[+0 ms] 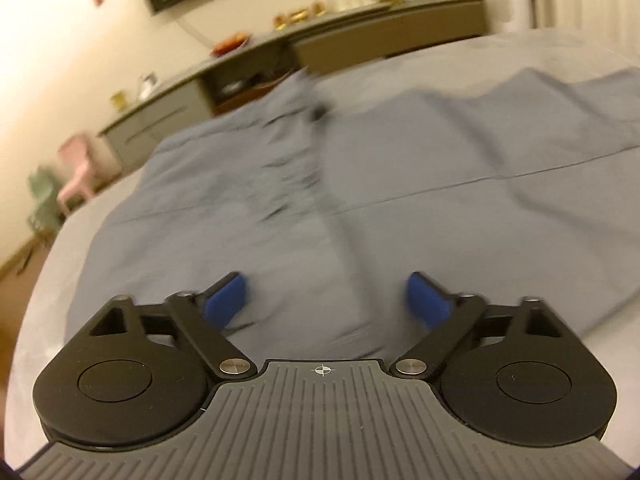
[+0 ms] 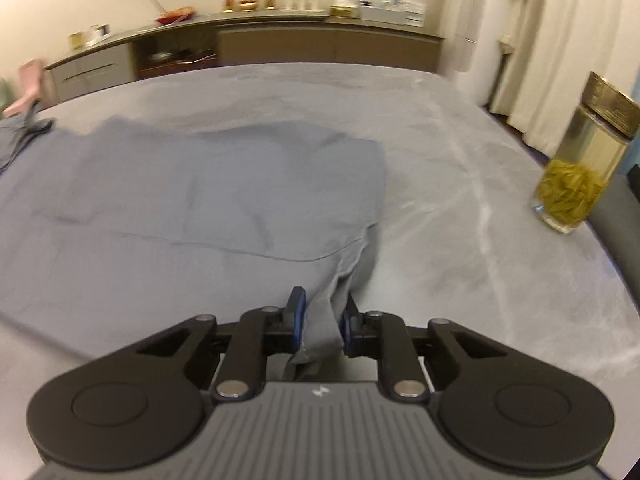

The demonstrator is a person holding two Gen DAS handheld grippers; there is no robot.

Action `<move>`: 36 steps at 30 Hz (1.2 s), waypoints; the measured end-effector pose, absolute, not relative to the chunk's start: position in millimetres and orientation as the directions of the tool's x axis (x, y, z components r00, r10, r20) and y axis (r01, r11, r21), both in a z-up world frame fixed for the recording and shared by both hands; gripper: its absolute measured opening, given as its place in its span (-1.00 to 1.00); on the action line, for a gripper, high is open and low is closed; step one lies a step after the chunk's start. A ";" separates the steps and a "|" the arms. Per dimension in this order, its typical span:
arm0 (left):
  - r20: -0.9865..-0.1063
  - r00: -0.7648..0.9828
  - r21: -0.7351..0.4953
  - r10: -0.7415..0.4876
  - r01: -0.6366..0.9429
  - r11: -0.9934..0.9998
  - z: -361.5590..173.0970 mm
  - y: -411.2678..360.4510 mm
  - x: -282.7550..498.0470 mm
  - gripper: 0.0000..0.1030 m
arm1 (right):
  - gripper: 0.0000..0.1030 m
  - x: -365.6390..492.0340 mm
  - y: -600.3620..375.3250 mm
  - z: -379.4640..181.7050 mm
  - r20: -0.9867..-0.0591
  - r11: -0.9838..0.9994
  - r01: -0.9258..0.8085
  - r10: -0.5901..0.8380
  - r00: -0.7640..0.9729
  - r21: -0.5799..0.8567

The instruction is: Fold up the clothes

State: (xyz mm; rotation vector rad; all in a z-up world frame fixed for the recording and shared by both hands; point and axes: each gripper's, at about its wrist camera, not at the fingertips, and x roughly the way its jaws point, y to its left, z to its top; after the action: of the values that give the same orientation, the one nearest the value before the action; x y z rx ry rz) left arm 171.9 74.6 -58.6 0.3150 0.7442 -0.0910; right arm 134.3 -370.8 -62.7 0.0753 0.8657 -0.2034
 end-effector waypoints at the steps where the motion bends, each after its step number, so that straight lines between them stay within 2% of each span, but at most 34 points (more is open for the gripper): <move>1: -0.700 0.713 0.216 0.032 0.169 0.962 -58.5 86.0 173.4 0.55 | -0.67 138.3 -376.9 -62.9 -0.761 0.975 0.223 -0.149 0.632 -0.006; 5: -0.726 0.687 0.180 0.020 0.162 0.970 -57.5 97.8 167.9 0.44 | -0.65 139.2 -383.3 -64.9 -0.756 0.970 0.242 -0.160 0.635 -0.002; 6: -0.724 0.690 0.174 0.004 0.177 0.969 -53.3 93.9 166.0 0.41 | -0.58 136.9 -383.8 -63.1 -0.756 0.967 0.253 -0.161 0.634 0.006; 8: -0.718 0.695 0.157 -0.034 0.209 0.965 -43.9 86.0 161.9 0.39 | -0.09 125.9 -393.2 -59.0 -0.752 0.955 0.294 -0.165 0.638 0.040; 9: -0.708 0.702 0.120 -0.079 0.229 0.966 -35.0 82.4 158.8 0.39 | 0.28 116.8 -400.4 -57.2 -0.747 0.946 0.316 -0.161 0.645 0.069; 11: -0.681 0.713 0.047 -0.166 0.269 0.962 -17.3 74.9 152.7 0.40 | 0.11 106.4 -408.7 -57.4 -0.750 0.933 0.336 -0.130 0.648 0.129; 12: -0.670 0.713 0.008 -0.207 0.286 0.958 -9.1 70.4 150.7 0.40 | -0.43 106.3 -410.9 -62.7 -0.769 0.933 0.328 -0.099 0.631 0.150; 13: -0.657 0.710 -0.039 -0.254 0.305 0.952 -2.3 66.9 149.5 0.41 | -0.78 106.4 -408.5 -63.8 -0.772 0.939 0.313 -0.089 0.629 0.146; 15: -0.632 0.688 -0.146 -0.358 0.348 0.926 8.1 59.8 147.7 0.46 | -0.83 105.6 -394.5 -57.5 -0.746 0.956 0.279 -0.117 0.656 0.096; 18: -0.598 0.627 -0.307 -0.499 0.396 0.865 22.6 50.1 153.8 0.47 | -0.85 102.8 -359.8 -41.4 -0.652 0.971 0.237 -0.192 0.734 -0.019; 20: -0.573 0.602 -0.390 -0.557 0.397 0.831 33.8 43.7 161.8 0.48 | -0.85 108.1 -323.1 -41.1 -0.611 0.985 0.153 -0.173 0.773 -0.085; 24: -0.552 0.607 -0.417 -0.572 0.393 0.820 47.3 18.7 172.5 0.53 | -0.85 121.4 -243.8 -45.0 -0.549 0.975 -0.033 -0.095 0.830 -0.219; 26: -0.561 0.600 -0.414 -0.570 0.393 0.821 48.6 1.0 179.3 0.54 | -0.85 131.3 -211.4 -54.8 -0.569 0.962 -0.110 -0.054 0.821 -0.250; 30: -0.602 0.513 -0.457 -0.612 0.407 0.791 25.1 -37.8 210.3 0.64 | -0.85 141.7 -181.5 -67.4 -0.613 0.951 -0.184 -0.008 0.790 -0.250; 36: -0.652 0.390 -0.551 -0.650 0.345 0.760 -12.0 -82.8 239.5 0.64 | -0.85 130.4 -190.4 -60.9 -0.601 0.966 -0.190 0.046 0.798 -0.178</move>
State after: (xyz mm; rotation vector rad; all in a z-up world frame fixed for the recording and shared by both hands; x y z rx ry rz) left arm 239.5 -82.8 -12.0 -0.3527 0.9818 -0.6493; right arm 130.4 -190.4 -60.9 -0.2356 0.6353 0.1276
